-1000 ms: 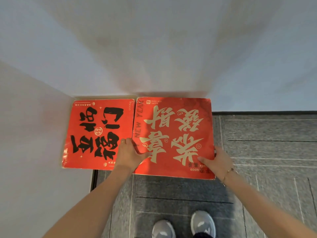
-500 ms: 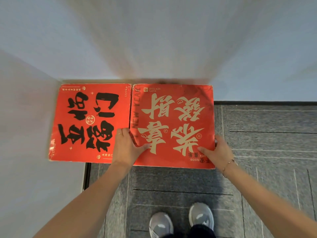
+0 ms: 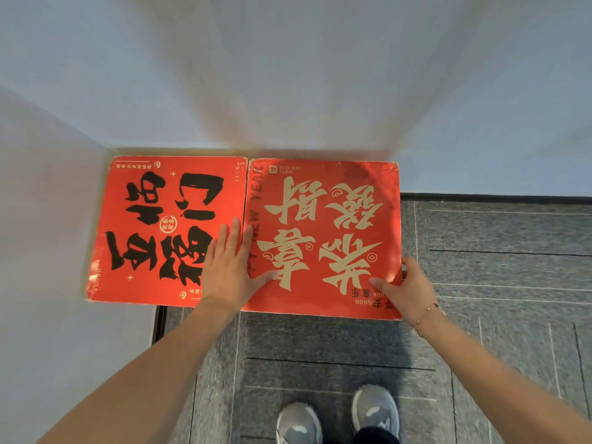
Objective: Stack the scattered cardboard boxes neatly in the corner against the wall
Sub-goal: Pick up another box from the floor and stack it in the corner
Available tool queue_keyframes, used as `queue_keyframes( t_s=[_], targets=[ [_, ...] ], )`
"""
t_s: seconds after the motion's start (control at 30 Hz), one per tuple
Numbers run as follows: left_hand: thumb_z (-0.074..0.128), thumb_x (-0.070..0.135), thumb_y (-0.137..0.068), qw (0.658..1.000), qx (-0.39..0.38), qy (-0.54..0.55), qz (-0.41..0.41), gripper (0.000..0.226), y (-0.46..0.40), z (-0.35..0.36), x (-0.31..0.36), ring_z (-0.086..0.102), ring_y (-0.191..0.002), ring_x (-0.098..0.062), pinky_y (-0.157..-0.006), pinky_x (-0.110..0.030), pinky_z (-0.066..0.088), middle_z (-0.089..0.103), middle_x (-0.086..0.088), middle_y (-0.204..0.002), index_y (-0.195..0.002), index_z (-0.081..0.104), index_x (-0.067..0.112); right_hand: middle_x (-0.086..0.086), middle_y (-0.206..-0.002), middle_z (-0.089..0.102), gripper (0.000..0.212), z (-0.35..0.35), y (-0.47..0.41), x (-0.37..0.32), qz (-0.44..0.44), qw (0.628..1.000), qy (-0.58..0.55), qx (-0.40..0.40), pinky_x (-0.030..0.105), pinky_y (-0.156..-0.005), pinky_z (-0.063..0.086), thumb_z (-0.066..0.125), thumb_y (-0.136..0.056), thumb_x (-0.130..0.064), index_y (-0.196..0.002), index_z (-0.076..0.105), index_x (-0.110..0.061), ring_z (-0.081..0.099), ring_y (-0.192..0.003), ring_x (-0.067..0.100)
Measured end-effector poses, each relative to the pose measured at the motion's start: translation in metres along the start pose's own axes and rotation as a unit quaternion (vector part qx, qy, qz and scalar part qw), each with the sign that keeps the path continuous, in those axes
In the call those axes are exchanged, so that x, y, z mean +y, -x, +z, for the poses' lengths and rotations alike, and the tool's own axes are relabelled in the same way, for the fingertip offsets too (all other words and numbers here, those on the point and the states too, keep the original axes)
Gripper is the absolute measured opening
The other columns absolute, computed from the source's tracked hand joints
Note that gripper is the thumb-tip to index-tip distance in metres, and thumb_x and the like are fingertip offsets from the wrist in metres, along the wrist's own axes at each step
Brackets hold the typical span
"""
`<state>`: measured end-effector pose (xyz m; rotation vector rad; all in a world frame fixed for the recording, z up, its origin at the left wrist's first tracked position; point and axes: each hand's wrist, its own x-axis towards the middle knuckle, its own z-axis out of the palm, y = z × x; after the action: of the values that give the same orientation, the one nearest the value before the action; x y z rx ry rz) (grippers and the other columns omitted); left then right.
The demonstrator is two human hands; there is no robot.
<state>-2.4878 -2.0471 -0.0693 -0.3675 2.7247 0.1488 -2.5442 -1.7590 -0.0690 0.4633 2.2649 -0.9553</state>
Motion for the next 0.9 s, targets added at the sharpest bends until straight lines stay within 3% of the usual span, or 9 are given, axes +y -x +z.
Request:
queue_keyframes(
  t_s=[0.13, 0.23, 0.33, 0.47, 0.6, 0.9],
  targets=[
    [0.040, 0.081, -0.074, 1.000, -0.021, -0.010, 0.001, 0.106, -0.006, 0.000, -0.002, -0.008, -0.147, -0.024, -0.119, -0.043, 0.002, -0.011, -0.004, -0.160, -0.153, -0.002, 0.024, 0.007, -0.119, 0.060, 0.061, 0.001, 0.001, 0.001, -0.004, 1.000, 0.004, 0.006, 0.012, -0.053, 0.034, 0.073, -0.080, -0.027, -0.130, 0.042, -0.011, 0.049, -0.085, 0.013],
    [0.039, 0.081, -0.074, 0.999, -0.037, -0.005, -0.001, 0.104, -0.007, 0.000, -0.004, -0.006, -0.148, -0.024, -0.119, -0.045, 0.004, -0.011, -0.003, -0.160, -0.152, -0.004, 0.027, 0.006, -0.120, 0.059, 0.062, 0.001, 0.002, 0.000, -0.007, 1.000, 0.005, 0.005, 0.020, -0.059, 0.038, 0.073, -0.080, -0.028, -0.131, 0.042, -0.011, 0.048, -0.087, 0.012],
    [0.037, 0.077, -0.080, 0.999, -0.034, -0.017, 0.007, 0.092, -0.008, -0.003, -0.010, 0.000, -0.148, -0.024, -0.118, -0.045, 0.008, -0.008, -0.003, -0.160, -0.152, -0.001, 0.032, 0.007, -0.121, 0.058, 0.063, 0.000, 0.001, -0.003, -0.005, 1.000, 0.011, -0.003, 0.026, -0.071, 0.041, 0.073, -0.080, -0.028, -0.130, 0.041, -0.010, 0.049, -0.088, 0.012],
    [0.036, 0.066, -0.088, 0.998, -0.033, -0.029, 0.038, 0.077, -0.010, -0.010, -0.026, 0.002, -0.148, -0.027, -0.118, -0.045, 0.014, -0.005, -0.009, -0.160, -0.152, 0.005, 0.035, 0.007, -0.120, 0.059, 0.064, -0.005, -0.003, -0.007, 0.008, 0.999, 0.029, -0.019, 0.028, -0.072, 0.043, 0.075, -0.078, -0.030, -0.128, 0.040, -0.009, 0.056, -0.092, 0.018],
    [0.040, 0.065, -0.088, 0.999, -0.045, -0.012, 0.019, 0.079, -0.010, -0.011, -0.036, 0.005, -0.148, -0.026, -0.117, -0.046, 0.018, -0.002, -0.008, -0.160, -0.152, 0.007, 0.033, 0.007, -0.121, 0.060, 0.070, -0.008, -0.003, -0.007, 0.015, 0.999, 0.039, -0.029, 0.029, -0.072, 0.045, 0.075, -0.077, -0.032, -0.132, 0.038, -0.010, 0.060, -0.104, 0.025],
    [0.039, 0.063, -0.089, 0.997, -0.077, -0.003, 0.023, 0.081, 0.005, -0.014, -0.022, 0.010, -0.147, -0.027, -0.115, -0.045, 0.024, 0.000, -0.009, -0.160, -0.152, 0.002, 0.029, 0.008, -0.129, 0.056, 0.081, -0.017, 0.003, -0.007, 0.019, 0.998, 0.057, -0.033, 0.031, -0.078, 0.049, 0.073, -0.078, -0.034, -0.142, 0.030, -0.012, 0.058, -0.112, 0.024]
  ],
)
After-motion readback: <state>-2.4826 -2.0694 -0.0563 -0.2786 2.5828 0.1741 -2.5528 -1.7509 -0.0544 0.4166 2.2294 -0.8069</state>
